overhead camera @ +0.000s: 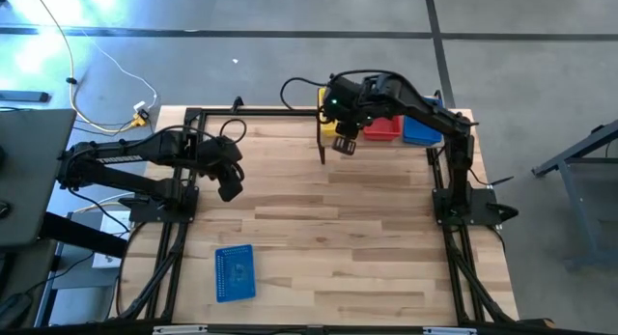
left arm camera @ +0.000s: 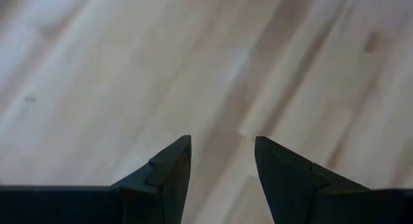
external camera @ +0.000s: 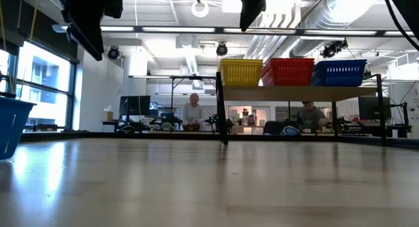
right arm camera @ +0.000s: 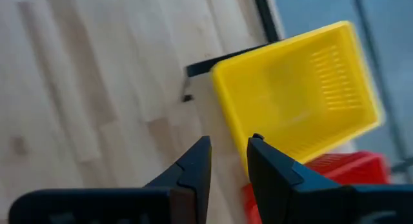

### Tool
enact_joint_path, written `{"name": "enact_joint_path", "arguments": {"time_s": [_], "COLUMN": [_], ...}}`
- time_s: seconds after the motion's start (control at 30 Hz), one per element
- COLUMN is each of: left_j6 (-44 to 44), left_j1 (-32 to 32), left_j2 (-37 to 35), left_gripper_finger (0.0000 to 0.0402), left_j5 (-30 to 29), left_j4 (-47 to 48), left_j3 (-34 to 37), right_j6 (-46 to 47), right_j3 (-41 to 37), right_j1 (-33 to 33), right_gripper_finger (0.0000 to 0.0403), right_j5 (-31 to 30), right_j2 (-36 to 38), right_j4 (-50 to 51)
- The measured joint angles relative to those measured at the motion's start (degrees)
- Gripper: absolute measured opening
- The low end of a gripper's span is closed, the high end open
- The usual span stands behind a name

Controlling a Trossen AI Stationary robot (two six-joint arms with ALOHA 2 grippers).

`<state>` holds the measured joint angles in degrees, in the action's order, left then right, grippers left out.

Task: Stack baskets on shelf by color
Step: Stack the blue basket on the stacked blue baskets on the shelf

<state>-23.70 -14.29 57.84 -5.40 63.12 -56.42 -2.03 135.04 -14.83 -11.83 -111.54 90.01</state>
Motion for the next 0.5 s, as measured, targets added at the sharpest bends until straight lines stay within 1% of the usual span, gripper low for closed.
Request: {"name": "enact_joint_path", "arguments": {"time_s": [0.13, 0.23, 0.33, 0.5], "left_j6": [-2.9, -6.2, -11.3, -23.3], "left_j1": [1.4, 4.2, 8.6, 17.1], "left_j2": [0.0, 0.0, 0.0, 0.0], "left_gripper_finger": [0.0161, 0.0161, 0.0161, 0.0161], "left_j5": [5.7, 6.9, 6.9, 7.0], "left_j4": [0.1, 0.7, 1.3, 1.4], "left_j3": [0.0, 0.0, 0.6, 4.3], "right_j6": [2.1, 2.3, 3.0, 9.6], "right_j3": [0.0, 0.0, 0.0, 0.0], "right_j1": [0.3, 1.0, 2.4, 5.2], "right_gripper_finger": [0.0087, 0.0087, 0.0087, 0.0087], "right_j5": [5.9, 10.4, 11.4, 12.1], "right_j2": [0.4, 0.5, 0.5, 0.5], "right_j4": [0.0, 0.0, 0.0, 0.0]}}
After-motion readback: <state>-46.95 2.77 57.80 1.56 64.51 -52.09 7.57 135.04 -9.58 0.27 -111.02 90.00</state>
